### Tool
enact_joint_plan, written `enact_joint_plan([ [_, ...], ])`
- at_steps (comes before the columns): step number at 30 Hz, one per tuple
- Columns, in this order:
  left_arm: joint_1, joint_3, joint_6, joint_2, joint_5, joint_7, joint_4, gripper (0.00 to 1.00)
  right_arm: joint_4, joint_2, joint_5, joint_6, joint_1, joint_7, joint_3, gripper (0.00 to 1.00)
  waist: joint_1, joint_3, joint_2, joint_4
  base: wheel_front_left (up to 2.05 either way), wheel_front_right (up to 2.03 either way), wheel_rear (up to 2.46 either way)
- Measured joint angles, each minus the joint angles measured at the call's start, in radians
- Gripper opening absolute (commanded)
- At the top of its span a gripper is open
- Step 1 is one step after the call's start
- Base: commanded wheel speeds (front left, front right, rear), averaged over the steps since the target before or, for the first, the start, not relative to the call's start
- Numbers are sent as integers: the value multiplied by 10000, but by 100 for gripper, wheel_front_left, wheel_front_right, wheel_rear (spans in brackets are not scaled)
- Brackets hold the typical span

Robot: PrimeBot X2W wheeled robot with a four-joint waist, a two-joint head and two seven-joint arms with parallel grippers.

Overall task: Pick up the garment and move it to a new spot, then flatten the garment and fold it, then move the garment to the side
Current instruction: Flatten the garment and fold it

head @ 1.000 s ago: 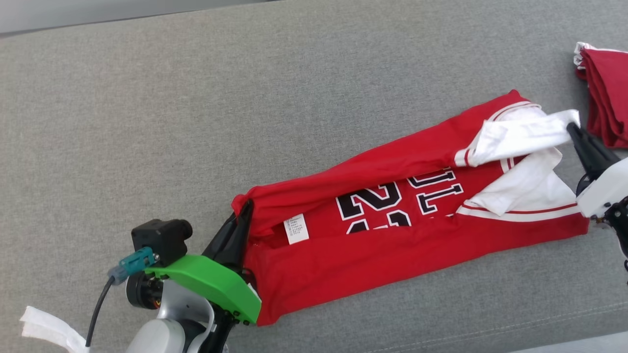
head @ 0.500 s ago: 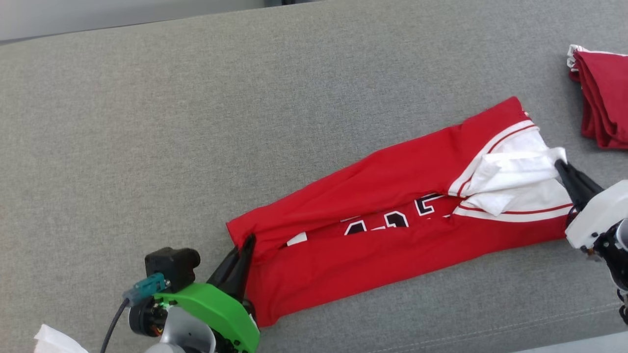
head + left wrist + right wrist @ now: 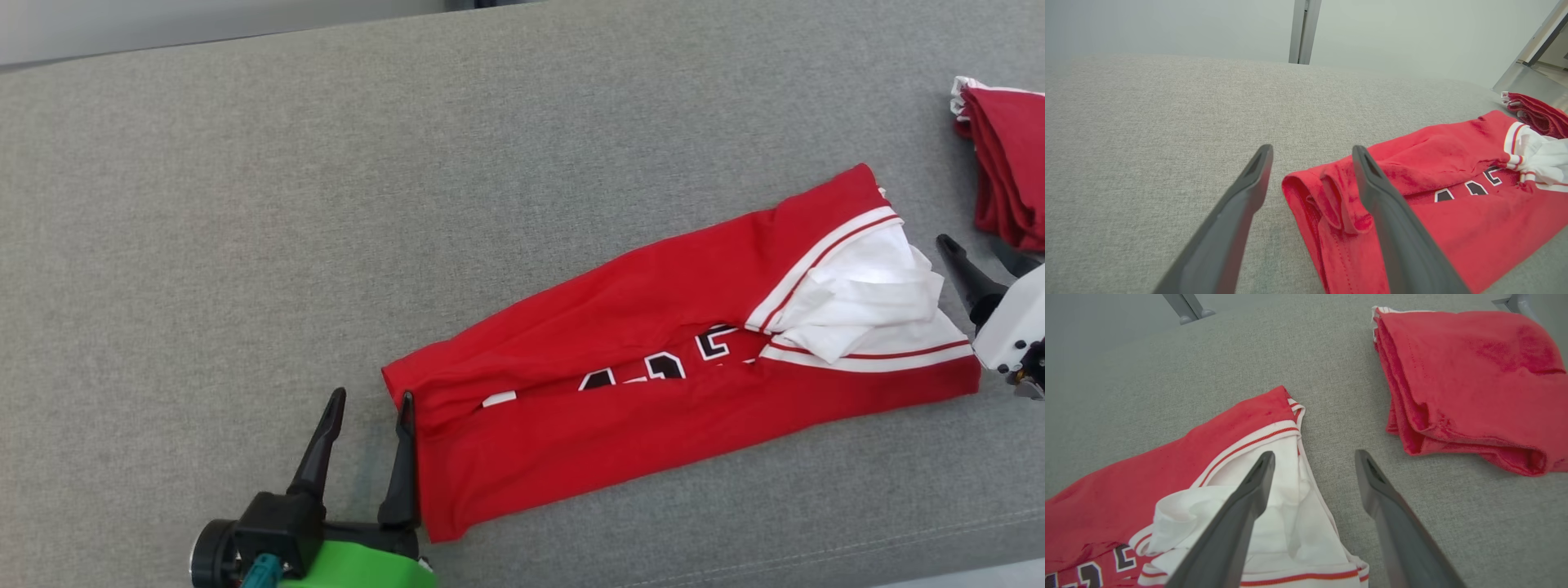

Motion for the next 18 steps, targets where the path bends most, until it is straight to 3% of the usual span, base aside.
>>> enact_joint_plan([
  [7,-45,372,-19,-1051,1160,-151,-213,100,1264,286,-692,0,-557,1018,341,100,0,180,0,403,0,0,0],
  [13,183,920,-426,-1406,1818,-151,-374,100,2063,324,-600,-8,-766,1498,790,99,0,262,0,747,0,0,0],
  [14,251,1022,-493,-1440,1877,-151,-368,100,2140,293,-485,-8,-786,1490,805,0,0,257,0,800,0,0,0],
  [18,374,1373,-732,-1551,2000,-151,-353,100,2441,328,6,-6,-890,1001,750,0,0,138,0,907,0,0,0],
])
